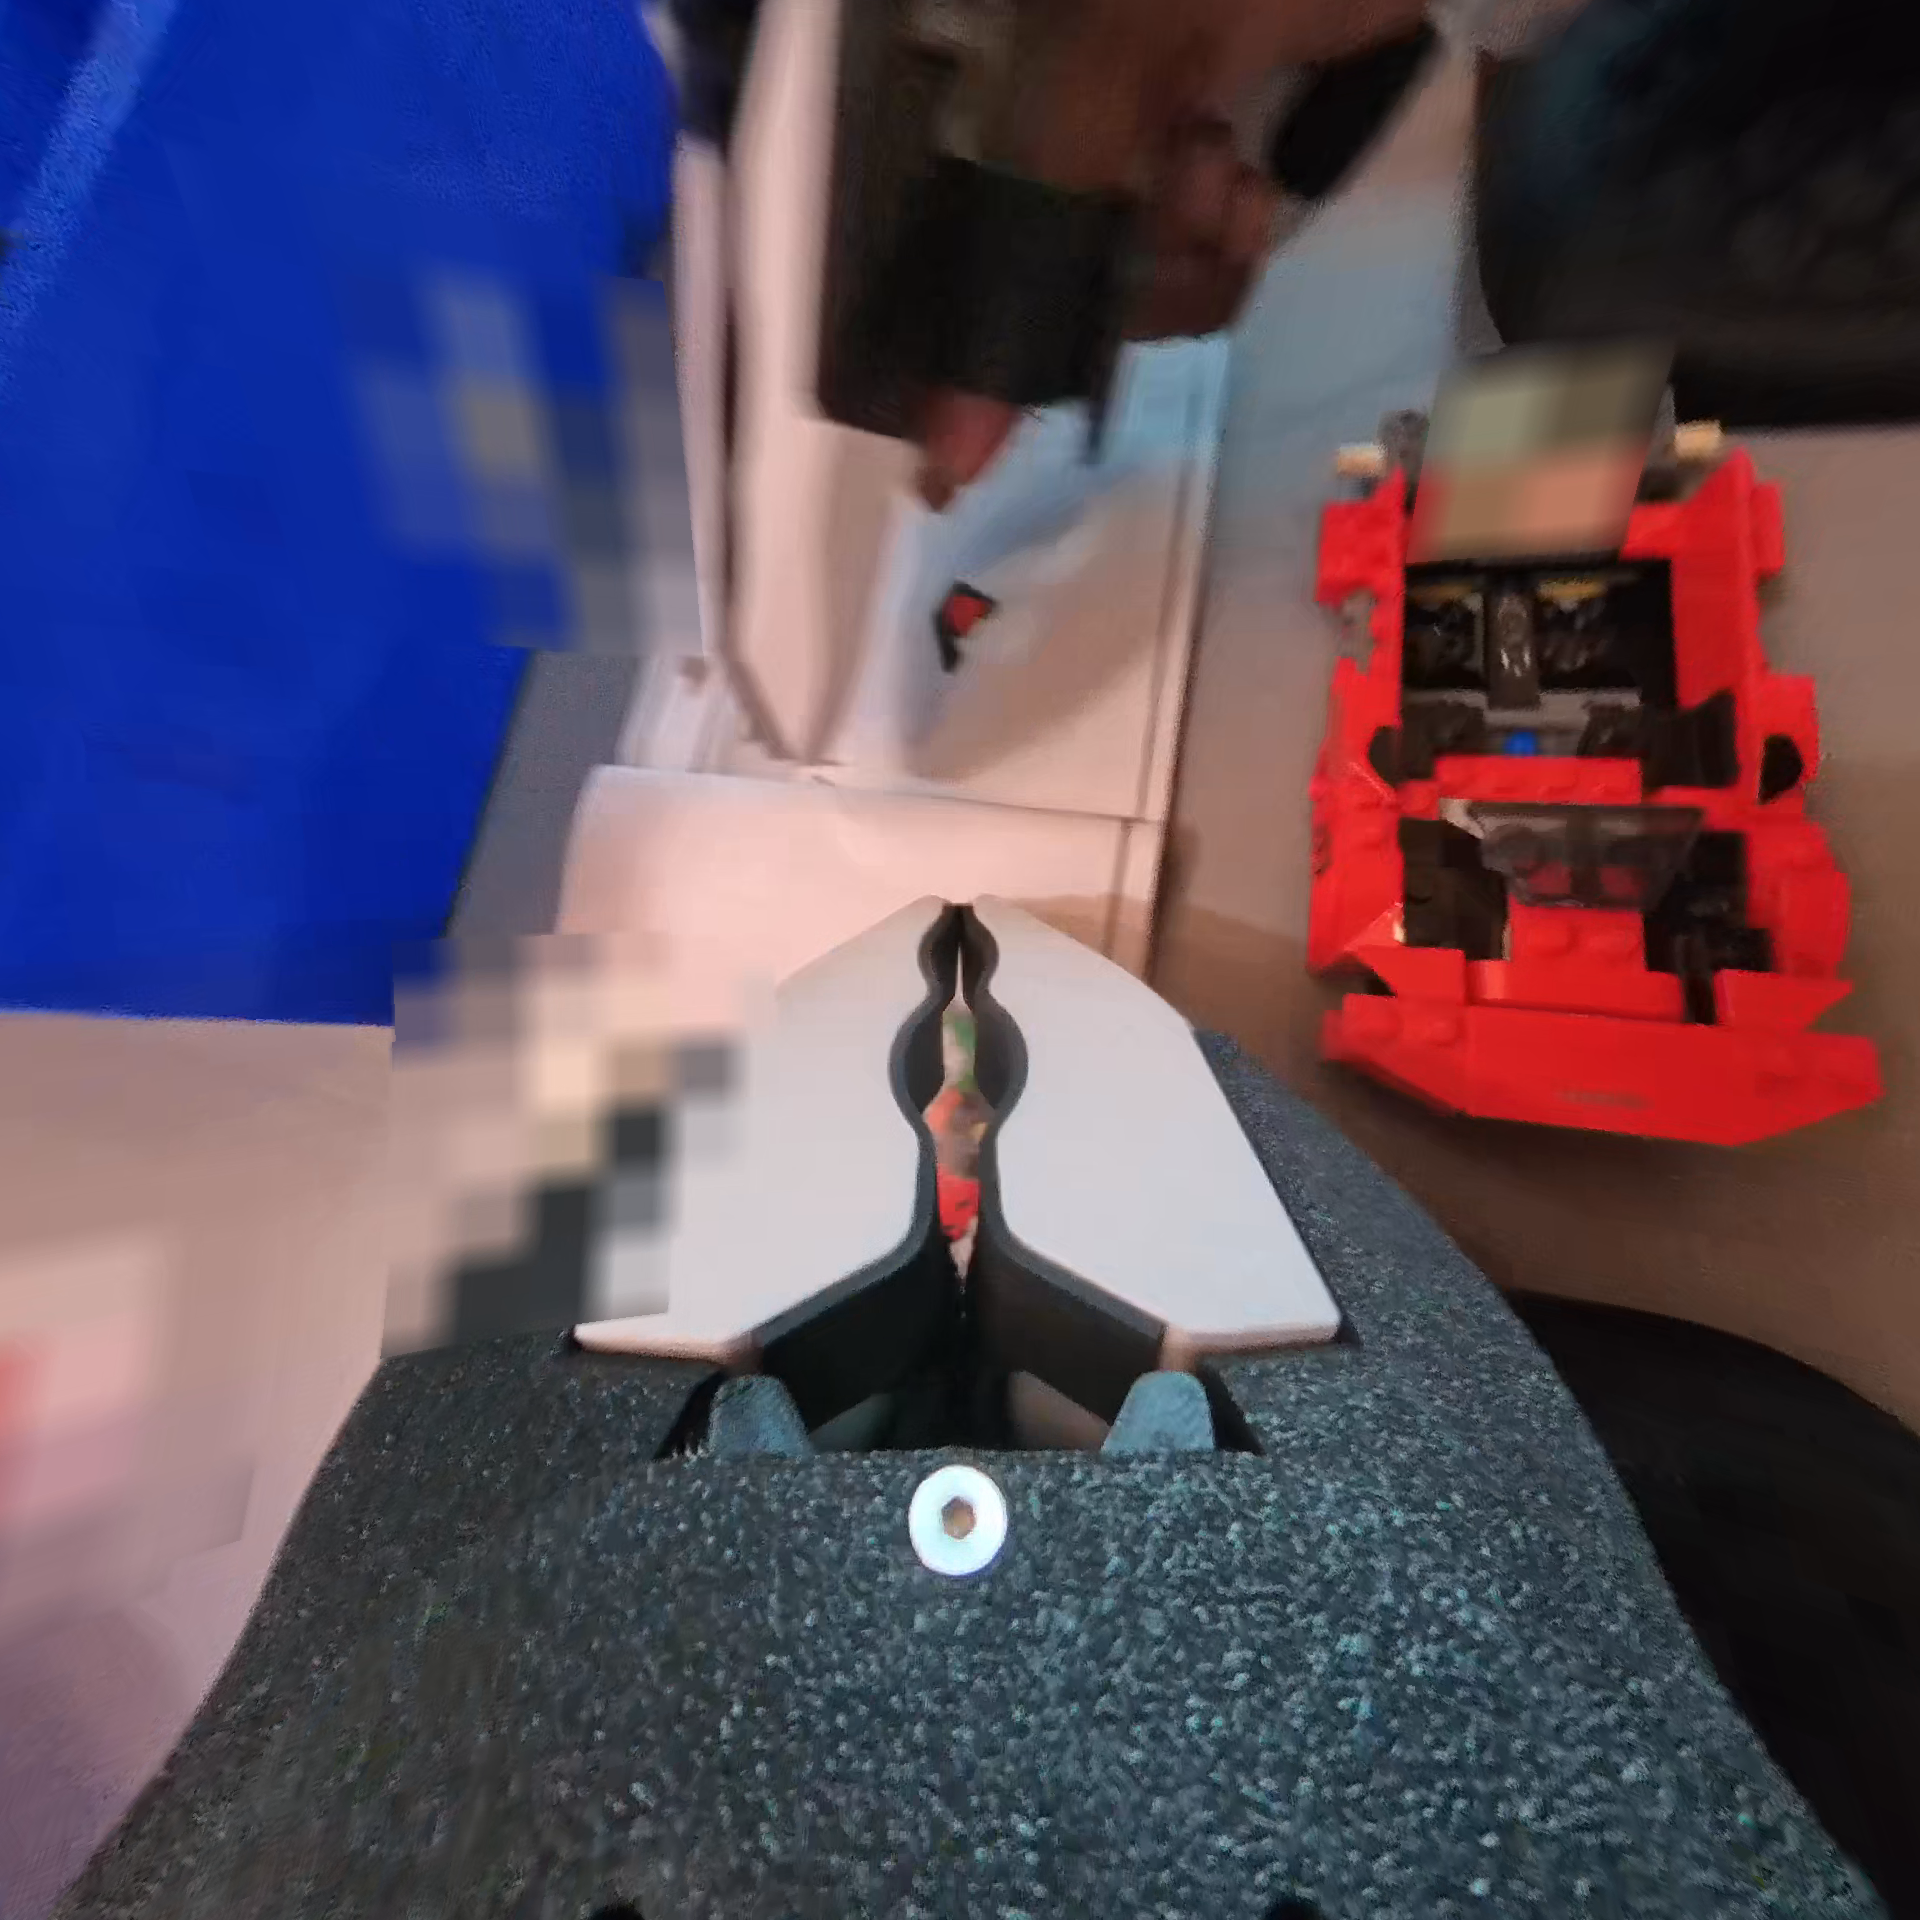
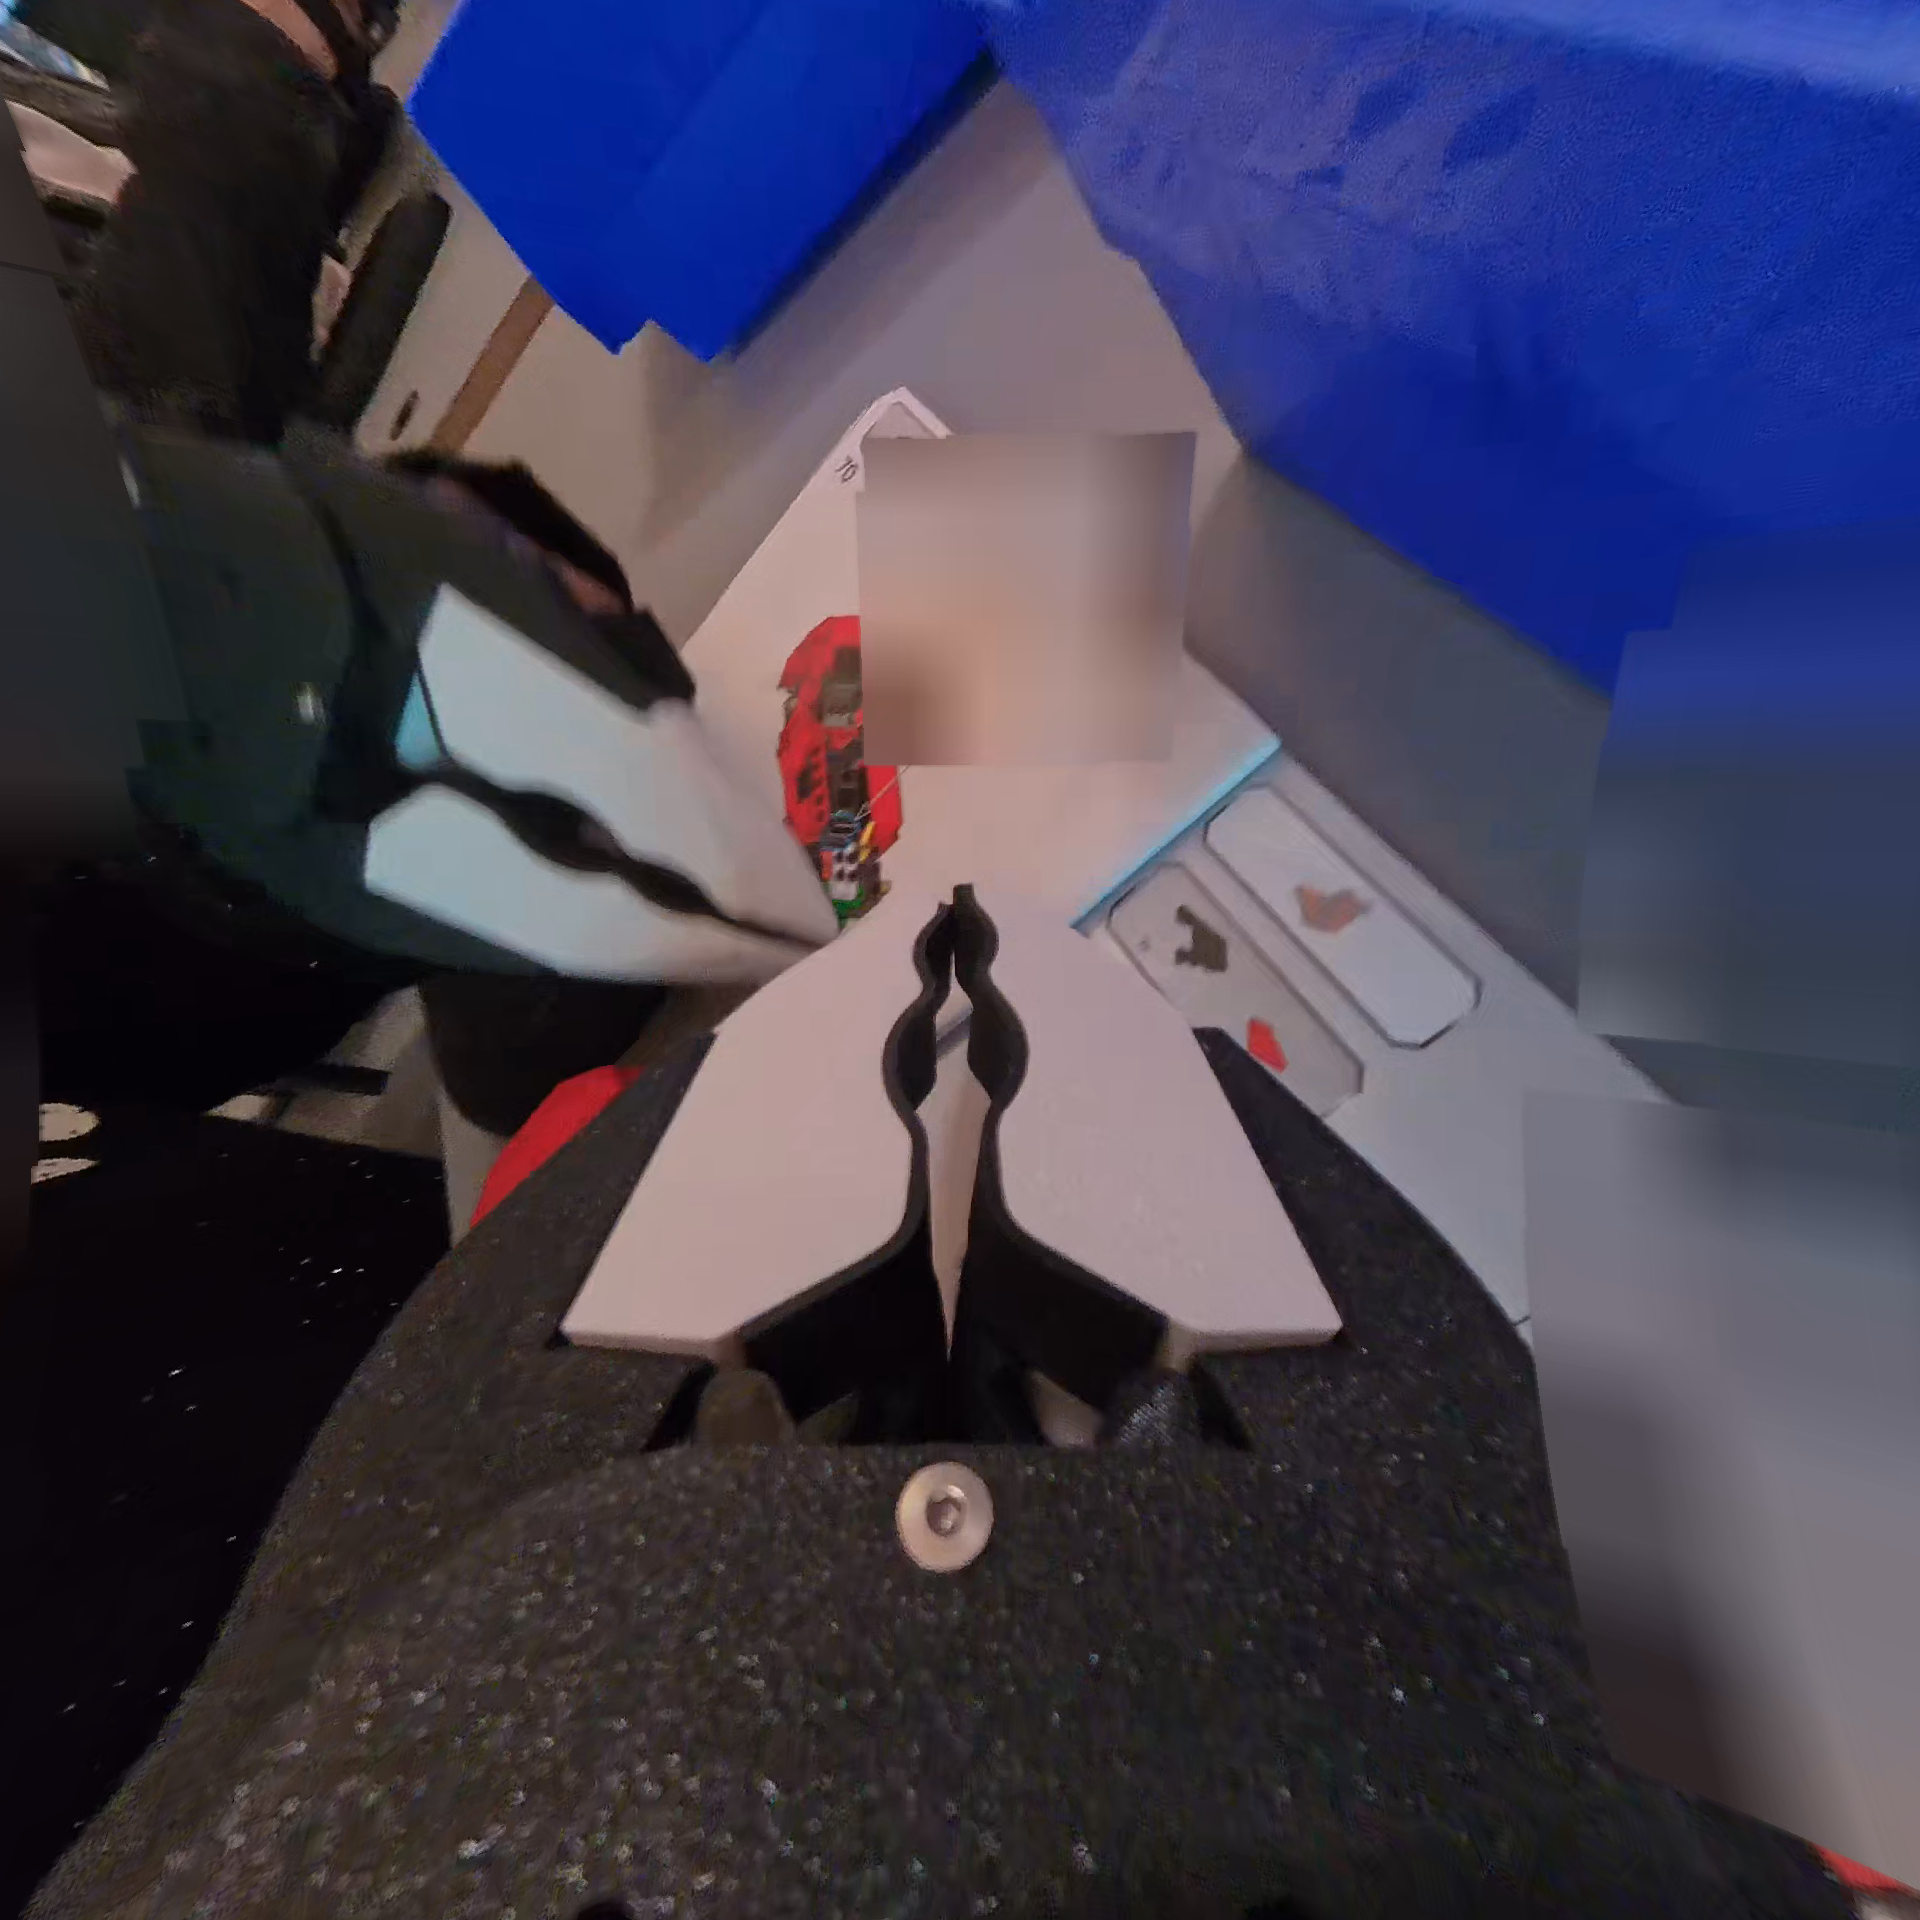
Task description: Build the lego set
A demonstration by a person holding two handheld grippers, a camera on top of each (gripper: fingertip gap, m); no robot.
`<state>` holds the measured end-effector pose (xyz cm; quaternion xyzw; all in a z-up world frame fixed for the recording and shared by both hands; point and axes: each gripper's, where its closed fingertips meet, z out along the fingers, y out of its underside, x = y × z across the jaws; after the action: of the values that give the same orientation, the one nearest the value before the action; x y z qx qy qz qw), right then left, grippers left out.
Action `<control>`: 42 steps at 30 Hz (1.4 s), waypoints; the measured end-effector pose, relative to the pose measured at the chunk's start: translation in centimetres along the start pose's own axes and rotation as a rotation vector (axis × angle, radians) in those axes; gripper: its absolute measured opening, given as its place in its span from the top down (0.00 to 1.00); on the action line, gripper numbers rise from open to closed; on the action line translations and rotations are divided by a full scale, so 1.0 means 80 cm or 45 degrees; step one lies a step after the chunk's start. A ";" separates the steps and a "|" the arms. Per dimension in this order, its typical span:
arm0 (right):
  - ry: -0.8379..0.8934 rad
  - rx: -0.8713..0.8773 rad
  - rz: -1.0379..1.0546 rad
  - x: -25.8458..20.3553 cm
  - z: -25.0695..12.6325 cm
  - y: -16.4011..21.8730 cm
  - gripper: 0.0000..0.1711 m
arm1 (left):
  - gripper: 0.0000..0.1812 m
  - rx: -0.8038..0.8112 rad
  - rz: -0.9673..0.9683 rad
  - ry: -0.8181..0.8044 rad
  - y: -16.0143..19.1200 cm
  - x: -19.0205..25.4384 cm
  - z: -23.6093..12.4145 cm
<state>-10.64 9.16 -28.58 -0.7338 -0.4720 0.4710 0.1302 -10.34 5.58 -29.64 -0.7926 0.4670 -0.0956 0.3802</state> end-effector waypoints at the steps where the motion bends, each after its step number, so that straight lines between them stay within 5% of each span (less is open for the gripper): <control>1: -0.008 0.017 0.015 -0.002 -0.004 0.001 1.00 | 1.00 0.033 -0.039 -0.017 -0.006 -0.012 -0.010; 5: -0.046 0.060 0.106 0.000 -0.006 0.002 1.00 | 1.00 0.130 -0.154 0.046 -0.031 -0.054 -0.026; 14: -0.138 -0.110 0.216 0.004 0.016 0.027 1.00 | 1.00 -0.017 -0.125 0.262 -0.008 -0.057 0.048; 23: -0.105 -0.399 -0.047 -0.034 0.004 0.081 1.00 | 1.00 0.017 -0.111 0.214 -0.009 -0.055 0.052; 26: -0.096 -0.228 -0.098 -0.032 0.003 0.041 1.00 | 1.00 0.020 -0.081 0.200 -0.009 -0.055 0.052; 42: -0.241 -0.345 -0.236 -0.049 0.017 0.077 1.00 | 1.00 0.029 -0.058 0.199 -0.010 -0.055 0.052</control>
<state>-8.72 2.40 -30.96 -0.6505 -0.6067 0.4560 0.0282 -10.07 11.51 -31.05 -0.7887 0.4761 -0.1710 0.3492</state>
